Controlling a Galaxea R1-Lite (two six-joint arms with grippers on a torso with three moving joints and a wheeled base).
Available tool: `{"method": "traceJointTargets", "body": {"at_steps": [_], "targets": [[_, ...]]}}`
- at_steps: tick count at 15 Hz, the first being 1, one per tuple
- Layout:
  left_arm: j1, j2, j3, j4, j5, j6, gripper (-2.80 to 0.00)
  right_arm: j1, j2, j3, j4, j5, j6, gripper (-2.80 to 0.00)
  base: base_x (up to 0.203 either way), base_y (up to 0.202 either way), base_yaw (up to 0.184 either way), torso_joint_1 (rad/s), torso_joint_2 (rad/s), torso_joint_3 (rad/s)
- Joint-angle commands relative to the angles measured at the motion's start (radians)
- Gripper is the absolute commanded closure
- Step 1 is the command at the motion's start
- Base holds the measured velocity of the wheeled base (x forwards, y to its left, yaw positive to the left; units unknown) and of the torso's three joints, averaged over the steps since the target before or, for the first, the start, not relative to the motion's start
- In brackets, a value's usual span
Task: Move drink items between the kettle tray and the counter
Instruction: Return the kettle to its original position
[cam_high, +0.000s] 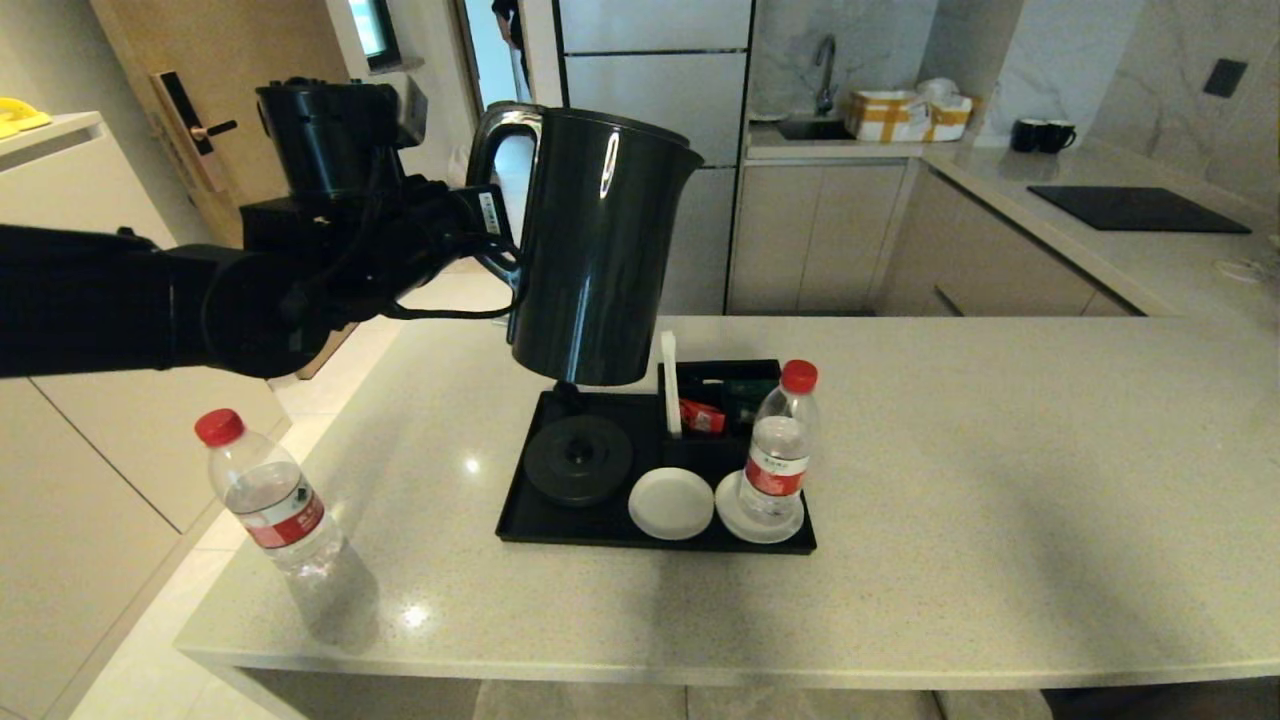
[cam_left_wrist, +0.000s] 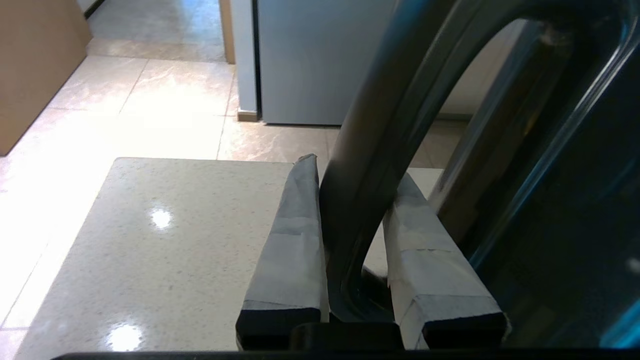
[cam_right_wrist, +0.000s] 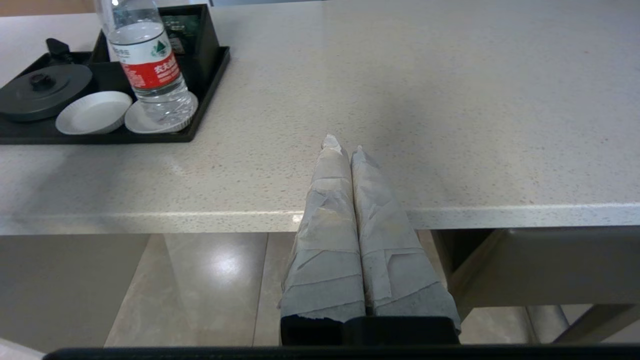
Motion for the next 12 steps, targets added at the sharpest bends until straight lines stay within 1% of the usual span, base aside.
{"method": "traceJointTargets", "body": {"at_steps": [1,2,3,4,6,8,9,12], "targets": [[0.001,0.002,0.011,-0.003,0.001,-0.001,0.00,0.000,0.000,-0.001,0.000,0.000,0.000,0.00,0.000,0.000,0.000,0.000,0.00,0.000],[0.007,0.004,0.025,-0.028,-0.005,0.000,0.00,0.000,0.000,0.001,0.000,0.000,0.000,0.00,0.000,0.000,0.000,0.000,0.00,0.000],[0.015,0.006,0.077,-0.076,-0.013,0.001,0.00,0.000,0.000,0.001,0.000,0.000,0.000,0.00,0.000,0.000,0.000,0.000,0.00,0.000],[0.022,0.008,0.103,-0.114,-0.020,0.002,0.00,0.000,0.000,0.001,0.000,0.000,0.000,0.00,0.000,0.000,0.000,0.000,0.00,0.000],[0.027,0.010,0.116,-0.138,-0.024,0.001,0.00,0.000,0.000,-0.001,0.000,0.000,0.000,0.00,0.000,0.000,0.000,0.000,0.00,0.000],[0.047,0.014,0.236,-0.235,-0.048,0.002,0.00,0.000,0.000,-0.001,0.000,0.000,0.000,0.00,0.000,0.000,0.000,0.000,0.00,0.000],[0.062,0.017,0.276,-0.276,-0.061,0.003,0.00,0.000,0.000,0.001,0.000,0.000,0.000,0.00,0.000,0.000,0.000,0.000,0.00,0.000],[0.080,0.034,0.337,-0.351,-0.069,0.003,0.00,0.000,0.000,0.001,0.000,0.000,0.000,0.00,0.000,0.000,0.000,0.000,0.00,0.000]]}}
